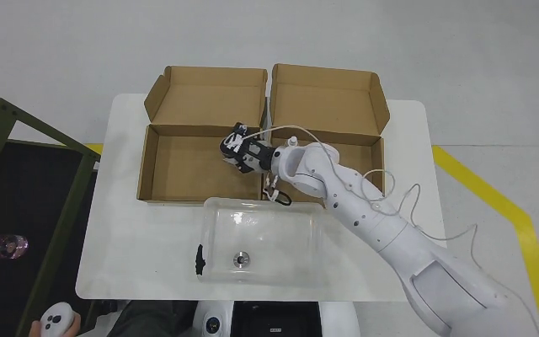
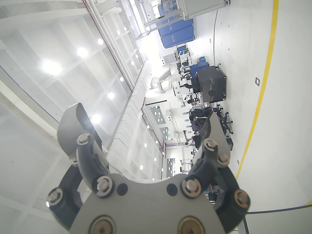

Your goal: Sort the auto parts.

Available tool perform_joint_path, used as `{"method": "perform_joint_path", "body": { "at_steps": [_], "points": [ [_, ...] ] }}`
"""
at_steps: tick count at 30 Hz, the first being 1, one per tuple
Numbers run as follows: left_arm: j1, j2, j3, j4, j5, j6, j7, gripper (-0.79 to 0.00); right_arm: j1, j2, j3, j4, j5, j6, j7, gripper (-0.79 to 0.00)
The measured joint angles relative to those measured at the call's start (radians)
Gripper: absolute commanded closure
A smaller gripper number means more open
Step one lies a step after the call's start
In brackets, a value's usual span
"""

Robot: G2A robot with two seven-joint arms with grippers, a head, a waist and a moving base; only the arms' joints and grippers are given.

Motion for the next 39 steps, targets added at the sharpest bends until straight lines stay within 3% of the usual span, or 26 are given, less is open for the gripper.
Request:
{"method": "perform_joint_path", "body": {
  "at_steps": [5,7,9,14,23,25,28,32,39],
  "points": [
    [0.000,0.000,0.000,0.000,0.000,0.000,0.000,-0.785,0.009,-0.021,-0.016,0.047,-0.016,0.020,-0.005,-0.009],
    [0.000,0.000,0.000,0.000,0.000,0.000,0.000,-0.785,0.010,-0.029,-0.020,0.063,-0.019,0.029,-0.007,-0.123],
    [0.000,0.000,0.000,0.000,0.000,0.000,0.000,-0.785,0.014,-0.037,-0.025,0.075,-0.024,0.034,-0.006,-0.166],
    [0.000,0.000,0.000,0.000,0.000,0.000,0.000,-0.785,0.022,-0.055,-0.036,0.095,-0.043,0.049,0.003,-0.188],
    [0.000,0.000,0.000,0.000,0.000,0.000,0.000,-0.785,0.035,-0.086,-0.045,0.148,-0.059,0.043,0.002,-0.391],
    [0.000,0.000,0.000,0.000,0.000,0.000,0.000,-0.785,0.036,-0.090,-0.042,0.153,-0.062,0.038,-0.002,-0.545],
    [0.000,0.000,0.000,0.000,0.000,0.000,0.000,-0.785,0.040,-0.091,-0.029,0.146,-0.073,0.026,-0.012,-0.640],
    [0.000,0.000,0.000,0.000,0.000,0.000,0.000,-0.785,0.035,-0.082,-0.003,0.092,-0.104,0.003,-0.026,-0.622],
    [0.000,0.000,0.000,0.000,0.000,0.000,0.000,-0.785,-0.026,-0.047,0.058,-0.102,-0.150,-0.082,0.003,-0.690]
  ]
}}
